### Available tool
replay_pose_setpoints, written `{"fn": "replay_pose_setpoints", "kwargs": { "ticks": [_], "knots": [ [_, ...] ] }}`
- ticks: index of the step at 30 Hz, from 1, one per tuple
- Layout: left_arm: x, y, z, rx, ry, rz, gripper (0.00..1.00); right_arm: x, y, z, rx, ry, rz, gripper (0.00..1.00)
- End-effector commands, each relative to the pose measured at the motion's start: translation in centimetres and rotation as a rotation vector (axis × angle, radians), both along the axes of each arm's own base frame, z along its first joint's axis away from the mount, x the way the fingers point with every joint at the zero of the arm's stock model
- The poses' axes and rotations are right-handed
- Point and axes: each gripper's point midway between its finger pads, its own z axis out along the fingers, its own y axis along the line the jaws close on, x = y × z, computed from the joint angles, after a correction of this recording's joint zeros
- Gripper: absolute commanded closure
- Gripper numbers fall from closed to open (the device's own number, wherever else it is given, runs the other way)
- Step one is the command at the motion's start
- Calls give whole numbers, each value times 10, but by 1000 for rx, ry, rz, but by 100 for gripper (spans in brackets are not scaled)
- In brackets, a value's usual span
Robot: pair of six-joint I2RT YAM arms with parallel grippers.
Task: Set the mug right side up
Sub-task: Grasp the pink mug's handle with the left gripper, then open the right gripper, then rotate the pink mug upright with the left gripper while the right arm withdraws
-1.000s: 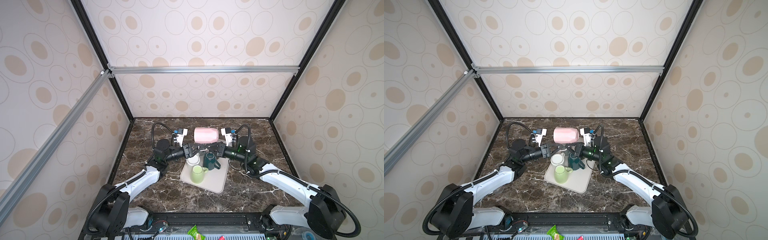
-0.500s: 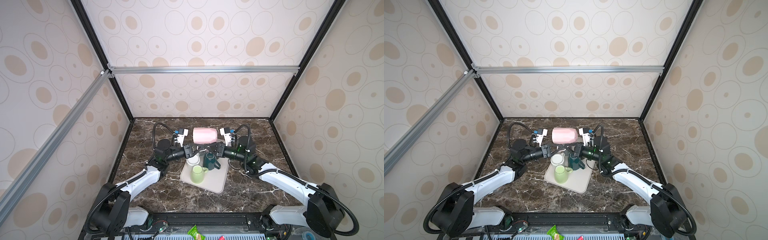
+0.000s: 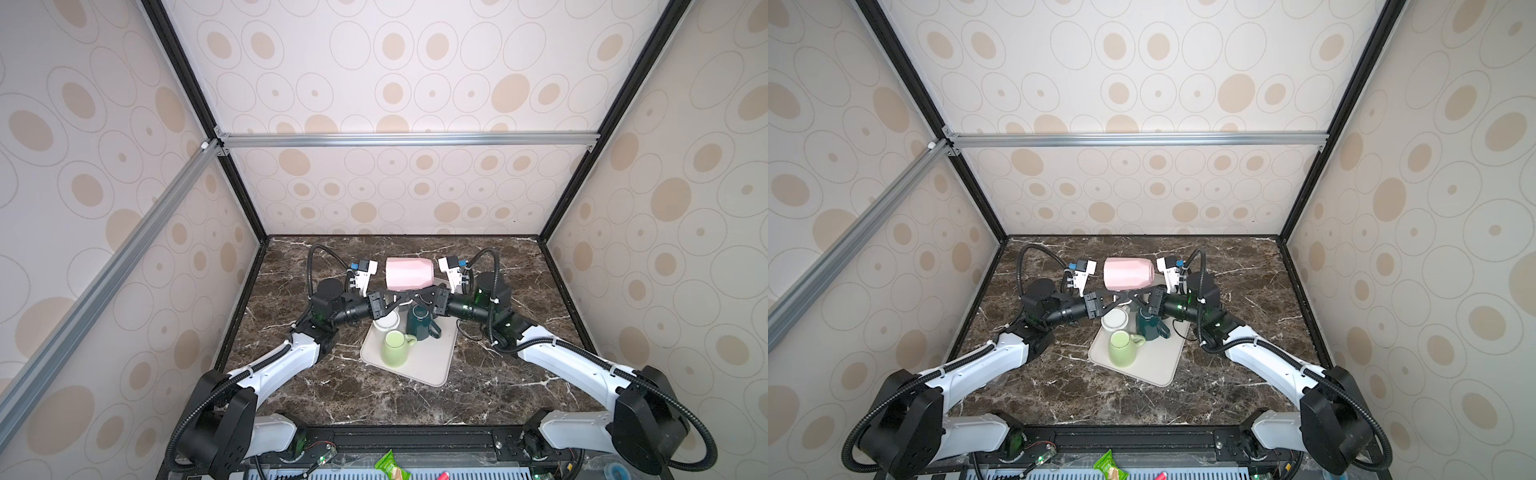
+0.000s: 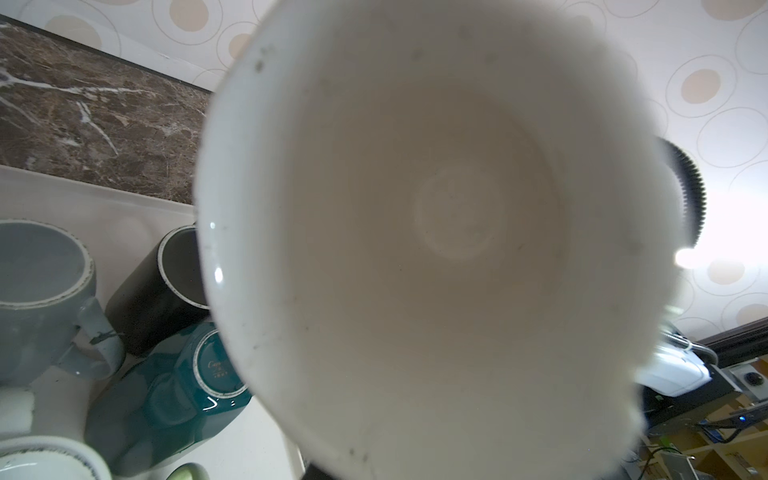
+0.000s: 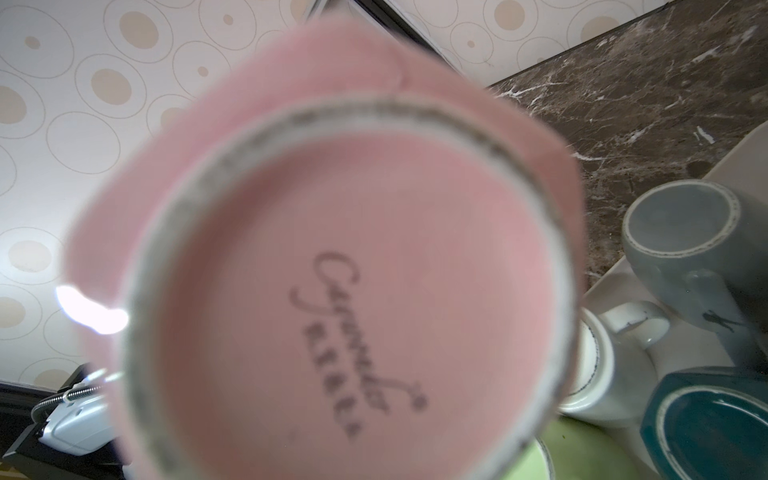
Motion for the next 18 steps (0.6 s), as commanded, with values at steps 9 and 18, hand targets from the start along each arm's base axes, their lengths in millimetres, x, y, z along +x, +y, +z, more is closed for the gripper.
{"fn": "replay_pose_setpoints", "kwargs": {
  "ticks": [9,18],
  "knots": [
    [26,20,3,73,-72,169,100,6,0,-5,-21,-54,-26,13],
    [32,13,4,65,-66,131,100,12,-17,-23,-170,-67,-110,2]
  ]
}}
